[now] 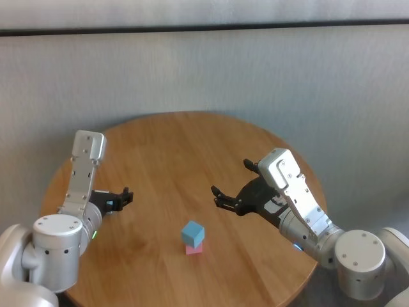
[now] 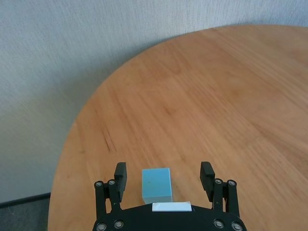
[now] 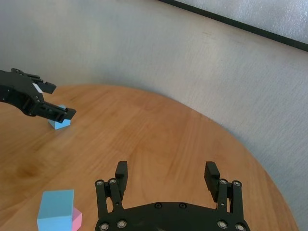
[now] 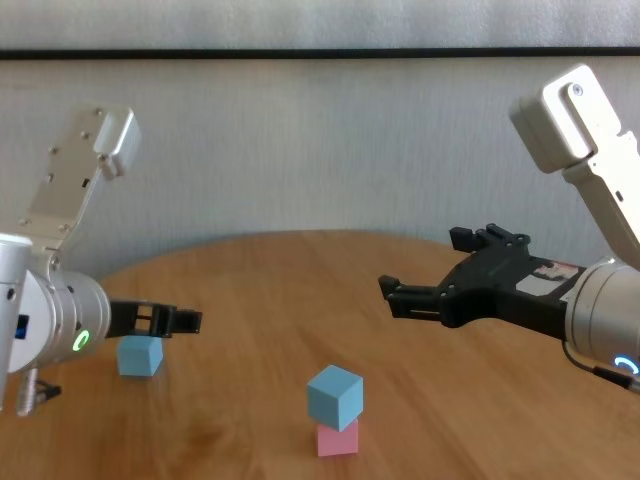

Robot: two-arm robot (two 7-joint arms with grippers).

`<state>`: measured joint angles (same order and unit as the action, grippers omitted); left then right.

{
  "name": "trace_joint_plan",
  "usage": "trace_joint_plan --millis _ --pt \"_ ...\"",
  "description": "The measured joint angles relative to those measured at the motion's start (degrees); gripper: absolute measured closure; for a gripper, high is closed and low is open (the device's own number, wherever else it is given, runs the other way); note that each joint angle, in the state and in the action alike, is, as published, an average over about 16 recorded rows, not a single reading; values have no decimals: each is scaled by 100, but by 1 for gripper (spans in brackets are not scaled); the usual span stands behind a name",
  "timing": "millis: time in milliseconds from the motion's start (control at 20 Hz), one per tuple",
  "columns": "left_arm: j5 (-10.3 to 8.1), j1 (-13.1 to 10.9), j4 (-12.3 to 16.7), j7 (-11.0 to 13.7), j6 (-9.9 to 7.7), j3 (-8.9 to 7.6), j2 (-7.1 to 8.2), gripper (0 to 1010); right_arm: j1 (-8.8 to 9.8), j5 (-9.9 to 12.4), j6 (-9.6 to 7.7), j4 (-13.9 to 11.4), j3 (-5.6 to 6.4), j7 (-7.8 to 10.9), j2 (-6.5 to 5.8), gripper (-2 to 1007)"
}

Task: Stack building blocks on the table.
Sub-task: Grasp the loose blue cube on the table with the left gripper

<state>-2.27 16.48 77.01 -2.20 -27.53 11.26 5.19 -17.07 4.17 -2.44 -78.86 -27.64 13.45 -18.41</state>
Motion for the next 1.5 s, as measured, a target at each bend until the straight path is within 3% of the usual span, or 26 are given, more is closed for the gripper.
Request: trace_joint_plan --millis 1500 --pt "253 102 -557 502 239 -246 -8 10 0 0 0 0 0 0 0 0"
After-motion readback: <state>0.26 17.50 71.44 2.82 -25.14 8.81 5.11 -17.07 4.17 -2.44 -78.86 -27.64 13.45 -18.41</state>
